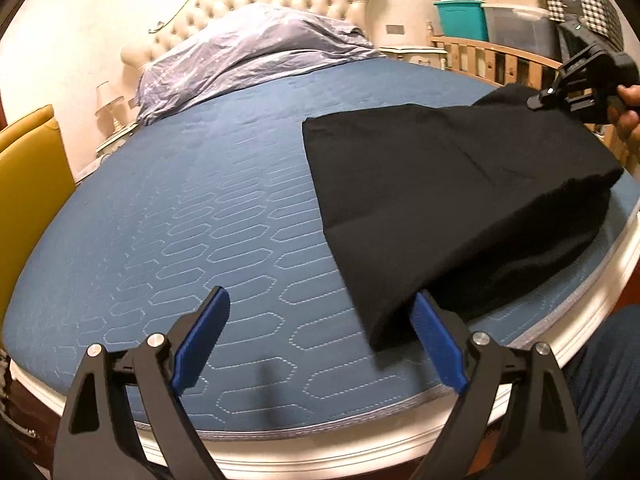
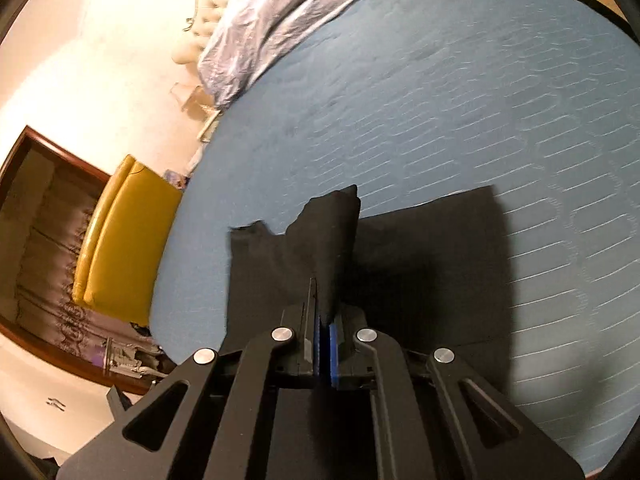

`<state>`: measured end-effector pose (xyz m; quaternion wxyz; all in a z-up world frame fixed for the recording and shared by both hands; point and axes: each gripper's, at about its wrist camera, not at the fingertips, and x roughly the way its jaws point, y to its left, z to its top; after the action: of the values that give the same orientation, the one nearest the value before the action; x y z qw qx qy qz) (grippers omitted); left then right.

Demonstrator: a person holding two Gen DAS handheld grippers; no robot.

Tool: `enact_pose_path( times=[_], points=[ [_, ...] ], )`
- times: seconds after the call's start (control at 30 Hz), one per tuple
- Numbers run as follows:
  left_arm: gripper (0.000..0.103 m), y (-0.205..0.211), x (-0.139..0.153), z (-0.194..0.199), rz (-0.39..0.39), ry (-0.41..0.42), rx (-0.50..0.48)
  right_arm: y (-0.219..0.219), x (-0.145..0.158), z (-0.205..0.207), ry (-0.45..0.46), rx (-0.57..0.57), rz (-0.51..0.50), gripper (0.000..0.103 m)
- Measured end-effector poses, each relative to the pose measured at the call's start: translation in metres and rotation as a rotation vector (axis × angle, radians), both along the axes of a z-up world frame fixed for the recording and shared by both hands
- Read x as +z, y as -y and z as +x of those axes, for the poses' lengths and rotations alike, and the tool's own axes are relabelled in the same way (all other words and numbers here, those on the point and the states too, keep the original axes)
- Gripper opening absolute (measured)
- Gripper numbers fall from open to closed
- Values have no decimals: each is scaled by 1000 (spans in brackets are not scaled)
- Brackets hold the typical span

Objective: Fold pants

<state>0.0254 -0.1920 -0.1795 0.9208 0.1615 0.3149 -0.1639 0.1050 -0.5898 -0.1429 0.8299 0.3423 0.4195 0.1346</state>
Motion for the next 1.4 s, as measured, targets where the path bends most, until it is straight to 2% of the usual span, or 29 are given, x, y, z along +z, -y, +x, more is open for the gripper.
enact_pose_path(
  times=[0.2,0.27,0.33,0.43,0.6,0.67,0.83,1.03,1.1,1.13,1.17,1.2,1.23,1.3,1.37,1.4],
  points=[
    [90,2,3,-1,-12,11,-8,25,-36,1,-80,-16,19,5],
    [90,3,5,-1,-19,17,-16,25,-44,3,-76,-20,33,5],
    [90,3,5,-2,-27,18,-19,28,-45,1,-66,-22,52,5],
    [90,5,8,-8,-46,32,-44,38,-40,-6,-30,-2,24,5],
    [90,17,9,-22,-42,52,-107,35,-48,-1,-55,0,-9,5],
    [90,20,10,-24,-41,59,-121,32,-41,-1,-36,10,-13,5],
    [90,24,7,-27,-37,51,-127,32,-25,6,-49,30,-75,5],
    [90,18,9,-26,-50,56,-108,38,-35,13,-68,23,-61,5],
    [90,10,17,-22,-95,57,-87,38,-47,11,-94,5,-73,6],
    [87,2,23,-16,-150,31,-77,40,-50,10,-95,-9,-64,10],
    [75,-7,28,-7,-195,2,-62,46,-51,4,-84,-44,-40,20],
    [60,-20,32,5,-253,-46,-39,50,-48,-2,-80,-82,-51,35],
    [55,-29,34,16,-288,-82,-10,54,-42,-12,-65,-133,-80,38],
    [31,-41,37,33,-318,-123,30,58,-18,-40,-4,-214,-172,39],
    [26,-38,40,45,-348,-152,22,46,5,-61,31,-262,-304,40],
    [25,-30,41,46,-351,-155,-1,21,27,-76,95,-246,-415,40]
  ],
)
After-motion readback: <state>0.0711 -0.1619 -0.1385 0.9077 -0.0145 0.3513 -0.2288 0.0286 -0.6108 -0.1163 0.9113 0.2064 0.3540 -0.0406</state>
